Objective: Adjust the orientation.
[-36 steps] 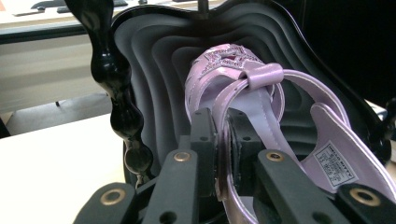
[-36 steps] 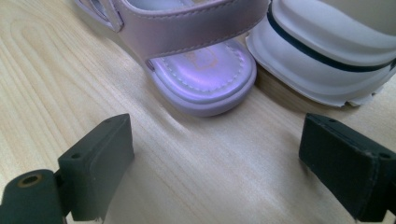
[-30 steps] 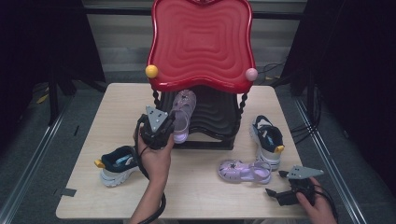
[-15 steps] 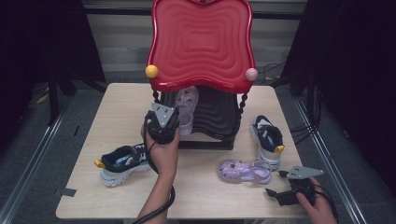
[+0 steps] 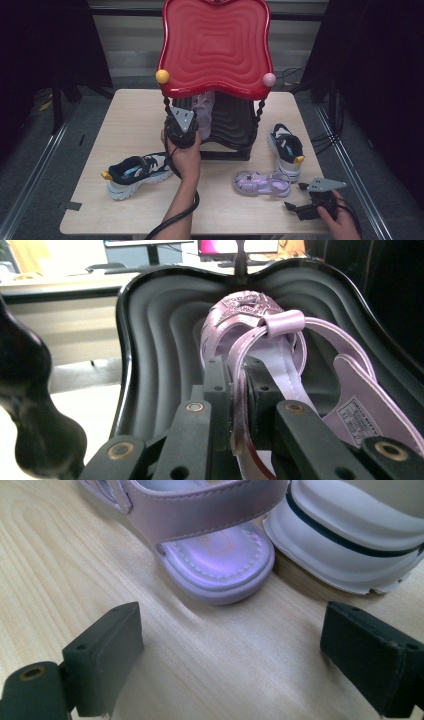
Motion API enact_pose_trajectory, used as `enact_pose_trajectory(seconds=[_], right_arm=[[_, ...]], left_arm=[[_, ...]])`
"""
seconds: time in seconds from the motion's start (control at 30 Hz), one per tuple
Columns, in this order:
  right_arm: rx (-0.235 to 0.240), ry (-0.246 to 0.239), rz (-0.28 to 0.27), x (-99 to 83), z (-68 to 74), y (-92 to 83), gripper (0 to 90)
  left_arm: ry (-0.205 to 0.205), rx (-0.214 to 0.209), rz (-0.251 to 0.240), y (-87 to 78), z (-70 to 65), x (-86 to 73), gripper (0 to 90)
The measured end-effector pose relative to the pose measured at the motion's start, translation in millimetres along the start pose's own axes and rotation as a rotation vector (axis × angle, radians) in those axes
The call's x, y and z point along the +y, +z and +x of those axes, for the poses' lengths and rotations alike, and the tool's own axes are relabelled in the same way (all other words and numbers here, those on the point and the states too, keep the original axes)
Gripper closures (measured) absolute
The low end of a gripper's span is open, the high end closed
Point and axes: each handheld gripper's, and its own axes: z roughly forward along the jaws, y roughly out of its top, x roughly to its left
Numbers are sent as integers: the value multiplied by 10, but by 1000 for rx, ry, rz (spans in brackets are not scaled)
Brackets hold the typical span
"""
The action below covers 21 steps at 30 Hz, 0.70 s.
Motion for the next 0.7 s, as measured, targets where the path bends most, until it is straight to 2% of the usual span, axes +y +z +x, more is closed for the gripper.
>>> enact_pose_trajectory(seconds=[0.1,0.3,0.6,0.7], right_arm=[[0,1,0,0,0,0,92],[0,1,0,0,0,0,92],[0,0,0,0,0,0,92],[0,-1,0,0,0,0,92]], left_arm=[[10,11,-15,39,-12,9,823],[-1,42,-46,119,-30,5,821],[-50,71,-60,222,6,-99,812],[-35,72,-60,233,-20,-146,797]])
